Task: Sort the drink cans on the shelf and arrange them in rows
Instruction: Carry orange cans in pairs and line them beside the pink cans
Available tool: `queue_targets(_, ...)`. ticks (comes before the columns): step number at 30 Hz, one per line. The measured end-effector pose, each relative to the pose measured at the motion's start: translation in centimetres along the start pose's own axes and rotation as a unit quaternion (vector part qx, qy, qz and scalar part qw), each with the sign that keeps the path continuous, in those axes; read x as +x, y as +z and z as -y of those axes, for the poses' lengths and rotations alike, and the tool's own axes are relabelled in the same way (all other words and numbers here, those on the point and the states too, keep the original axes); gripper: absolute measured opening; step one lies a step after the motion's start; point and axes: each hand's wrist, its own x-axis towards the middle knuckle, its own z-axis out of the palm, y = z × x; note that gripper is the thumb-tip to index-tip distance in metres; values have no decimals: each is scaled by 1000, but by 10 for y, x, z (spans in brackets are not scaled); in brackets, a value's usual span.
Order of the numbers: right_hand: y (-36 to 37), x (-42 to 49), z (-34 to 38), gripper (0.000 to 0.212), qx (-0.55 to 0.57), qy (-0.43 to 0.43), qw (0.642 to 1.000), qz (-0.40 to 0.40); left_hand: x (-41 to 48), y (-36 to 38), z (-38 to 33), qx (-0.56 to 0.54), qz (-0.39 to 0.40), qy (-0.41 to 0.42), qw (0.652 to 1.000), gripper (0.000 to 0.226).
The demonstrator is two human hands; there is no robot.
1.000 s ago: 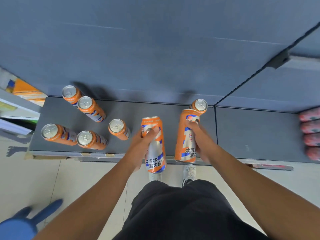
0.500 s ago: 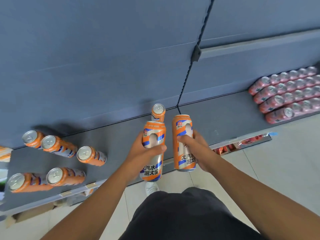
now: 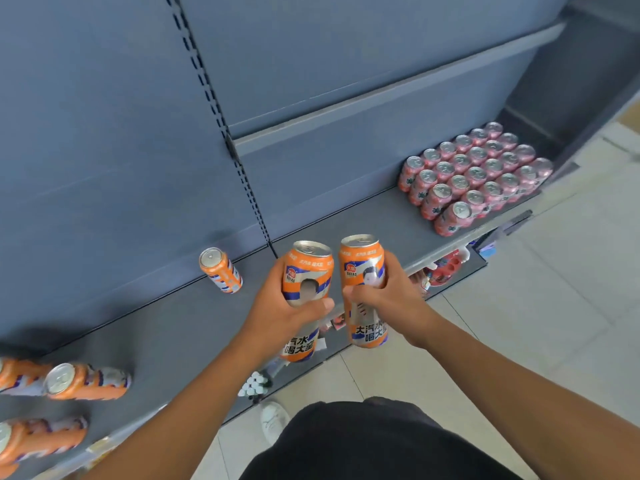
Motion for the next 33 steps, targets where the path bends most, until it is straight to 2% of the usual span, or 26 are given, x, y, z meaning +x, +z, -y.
queue_targets(7,-99,-18,-8,57,16,-38,998,-42,19,98,-34,13,22,6,1000,55)
queue_targets(13,-153,-17,-11,61,44,-53,994,-89,46,148,-46,35,69,3,997,52)
queue_targets(23,-205,44,-5,38,37,-29,990,-132,133,179,-51,15,87,-13,996,50)
queue_targets(28,-223,93,5,38,19,-5,991,-134,190,183,-55,-1,86,-26,996,60)
queue_targets(33,-237,137,20,37,-10,-18,990,-138,240,181,-56,9,105,-12,994,66)
